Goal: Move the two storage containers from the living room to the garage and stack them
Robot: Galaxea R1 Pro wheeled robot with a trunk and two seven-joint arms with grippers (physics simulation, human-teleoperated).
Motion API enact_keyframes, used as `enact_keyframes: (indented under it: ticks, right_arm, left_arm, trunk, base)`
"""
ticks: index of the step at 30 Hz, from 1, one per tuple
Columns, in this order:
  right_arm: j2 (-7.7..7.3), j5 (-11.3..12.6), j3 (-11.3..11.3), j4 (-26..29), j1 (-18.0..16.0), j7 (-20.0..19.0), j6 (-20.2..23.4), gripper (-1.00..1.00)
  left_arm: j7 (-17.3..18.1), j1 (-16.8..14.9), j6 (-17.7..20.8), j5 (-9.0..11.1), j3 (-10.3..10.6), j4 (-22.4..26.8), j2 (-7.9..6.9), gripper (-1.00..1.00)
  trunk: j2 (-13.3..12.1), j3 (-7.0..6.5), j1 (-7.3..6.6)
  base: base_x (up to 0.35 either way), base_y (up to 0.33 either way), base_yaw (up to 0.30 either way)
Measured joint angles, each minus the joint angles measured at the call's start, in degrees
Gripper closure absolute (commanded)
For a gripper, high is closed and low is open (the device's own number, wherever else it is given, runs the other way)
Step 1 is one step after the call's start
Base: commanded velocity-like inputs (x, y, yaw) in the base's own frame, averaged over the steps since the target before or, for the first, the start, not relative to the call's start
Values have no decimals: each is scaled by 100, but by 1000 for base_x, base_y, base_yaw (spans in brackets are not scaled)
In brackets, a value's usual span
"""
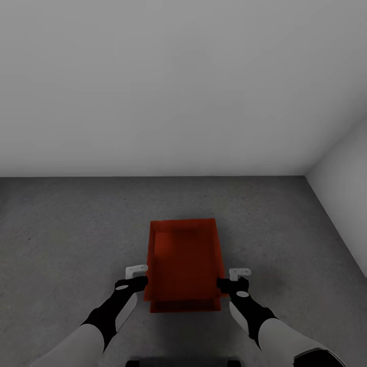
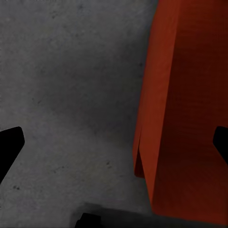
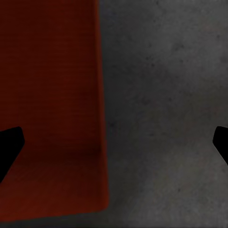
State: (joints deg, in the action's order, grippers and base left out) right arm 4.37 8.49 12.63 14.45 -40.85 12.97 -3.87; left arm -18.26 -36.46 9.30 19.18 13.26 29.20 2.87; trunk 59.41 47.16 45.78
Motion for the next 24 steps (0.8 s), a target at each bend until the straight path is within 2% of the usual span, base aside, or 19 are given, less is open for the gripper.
enact_keyframes:
  ticks: [24]
  right_arm:
    - [32,11,23,38,2,-67,66,-100]
  left_arm:
    - [6,0,5,6,2,46,27,-100]
  trunk:
    - [-963,-431,-528]
  base:
    - [0,0,0]
